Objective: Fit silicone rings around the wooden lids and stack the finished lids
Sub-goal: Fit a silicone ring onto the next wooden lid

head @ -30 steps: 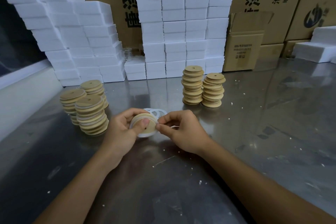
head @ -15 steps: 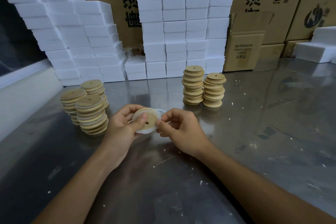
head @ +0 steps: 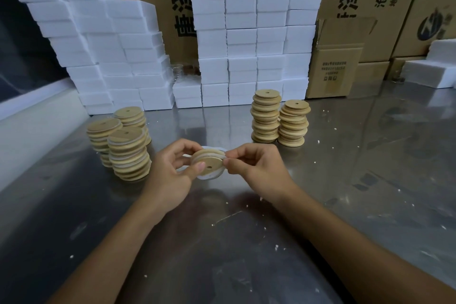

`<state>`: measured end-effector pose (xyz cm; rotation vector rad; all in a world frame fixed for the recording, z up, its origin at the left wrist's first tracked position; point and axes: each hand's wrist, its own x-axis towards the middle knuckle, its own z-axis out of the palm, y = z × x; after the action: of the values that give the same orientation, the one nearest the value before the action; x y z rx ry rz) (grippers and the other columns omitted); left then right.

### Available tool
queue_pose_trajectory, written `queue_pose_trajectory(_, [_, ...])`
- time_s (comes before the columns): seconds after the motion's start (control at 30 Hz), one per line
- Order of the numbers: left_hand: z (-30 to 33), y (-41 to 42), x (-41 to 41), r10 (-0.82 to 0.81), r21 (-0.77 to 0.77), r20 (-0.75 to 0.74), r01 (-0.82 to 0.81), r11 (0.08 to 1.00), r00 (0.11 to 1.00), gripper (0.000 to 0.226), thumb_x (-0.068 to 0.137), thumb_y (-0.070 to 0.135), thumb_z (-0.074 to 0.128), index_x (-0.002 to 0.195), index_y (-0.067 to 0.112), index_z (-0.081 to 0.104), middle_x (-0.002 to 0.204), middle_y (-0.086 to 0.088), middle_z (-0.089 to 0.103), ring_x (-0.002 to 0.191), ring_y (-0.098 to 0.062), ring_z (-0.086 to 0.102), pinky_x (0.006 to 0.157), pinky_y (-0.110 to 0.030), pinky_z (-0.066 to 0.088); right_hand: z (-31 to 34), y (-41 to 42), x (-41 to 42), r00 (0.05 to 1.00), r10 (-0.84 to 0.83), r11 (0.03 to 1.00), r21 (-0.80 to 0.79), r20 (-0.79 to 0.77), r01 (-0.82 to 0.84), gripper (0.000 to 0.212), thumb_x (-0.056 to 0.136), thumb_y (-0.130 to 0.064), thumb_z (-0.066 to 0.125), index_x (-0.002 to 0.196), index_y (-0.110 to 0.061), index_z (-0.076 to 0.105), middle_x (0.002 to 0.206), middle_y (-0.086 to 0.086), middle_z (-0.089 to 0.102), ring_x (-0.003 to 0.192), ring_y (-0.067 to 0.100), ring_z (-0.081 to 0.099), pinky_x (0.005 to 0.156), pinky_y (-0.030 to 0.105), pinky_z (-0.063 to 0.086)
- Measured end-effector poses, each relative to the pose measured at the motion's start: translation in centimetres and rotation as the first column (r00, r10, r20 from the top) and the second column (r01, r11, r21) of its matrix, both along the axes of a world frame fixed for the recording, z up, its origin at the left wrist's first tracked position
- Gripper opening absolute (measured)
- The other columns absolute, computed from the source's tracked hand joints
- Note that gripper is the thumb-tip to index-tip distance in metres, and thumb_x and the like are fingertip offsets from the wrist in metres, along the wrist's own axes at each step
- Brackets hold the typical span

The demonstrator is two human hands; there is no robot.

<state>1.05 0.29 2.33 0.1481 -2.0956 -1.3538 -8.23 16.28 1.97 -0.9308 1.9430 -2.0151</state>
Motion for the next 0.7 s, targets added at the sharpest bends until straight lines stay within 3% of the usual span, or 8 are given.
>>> queue_pose_trajectory(0.17, [-0.24,0.06,-0.03,-0.013,0.051,-0.009,0.013,0.999,1.000,0.029,0.080,-0.006,0.071,0.088,0.021,0.065,0.089,0.005,0.072,0.084,-0.011,0.071,0.072,-0.020,0.053,-0.04,0.40,-0.08,0.994,0.005,0.997,0.075,-0.114,0.004,0.014,0.083,-0.004,0.077,0.077,-0.016,0.073,0.081,0.009,0.076,0.067,0.007,0.065,0.065,0.018,0.052])
queue_pose_trajectory(0.27, [-0.25,-0.02,-0.04,-0.022,0.107,-0.028,0.025,0.994,0.999,0.030,0.081,-0.008,0.070,0.087,0.021,0.065,0.087,0.004,0.072,0.080,-0.010,0.071,0.069,-0.017,0.052,-0.41,0.45,-0.07,0.986,-0.002,0.993,0.116,-0.168,0.022,0.009,0.084,-0.011,0.077,0.079,-0.017,0.072,0.081,0.005,0.076,0.069,0.008,0.067,0.063,0.020,0.051])
queue_pose_trajectory(0.37, [-0.23,0.06,-0.07,-0.047,0.189,-0.038,0.053,0.981,0.998,0.029,0.082,-0.008,0.068,0.086,0.021,0.065,0.085,0.004,0.072,0.080,-0.012,0.071,0.067,-0.023,0.055,-0.47,0.41,-0.02,0.991,-0.004,0.996,0.093,-0.133,0.017,0.007,0.085,-0.011,0.077,0.082,-0.008,0.072,0.074,0.000,0.073,0.066,0.008,0.066,0.061,0.026,0.053])
queue_pose_trajectory(0.47, [-0.28,0.35,-0.17,-0.081,0.303,-0.042,0.089,0.949,0.996,0.027,0.084,-0.009,0.064,0.087,0.018,0.064,0.082,0.006,0.071,0.079,-0.014,0.071,0.070,-0.029,0.058,-0.22,0.30,0.04,0.999,0.002,1.000,0.006,-0.054,-0.002,0.008,0.085,-0.004,0.075,0.079,-0.007,0.070,0.072,0.008,0.072,0.067,0.017,0.068,0.070,0.037,0.058])
queue_pose_trajectory(0.7, [0.06,0.36,-0.04,-0.129,0.424,-0.065,0.144,0.894,0.990,0.027,0.085,-0.011,0.060,0.088,0.015,0.064,0.079,0.007,0.070,0.076,-0.009,0.070,0.063,-0.022,0.056,0.30,0.48,0.08,0.998,0.043,0.999,-0.020,0.048,-0.042,0.019,0.083,0.004,0.074,0.069,-0.009,0.071,0.071,0.012,0.073,0.069,0.021,0.070,0.073,0.031,0.061])
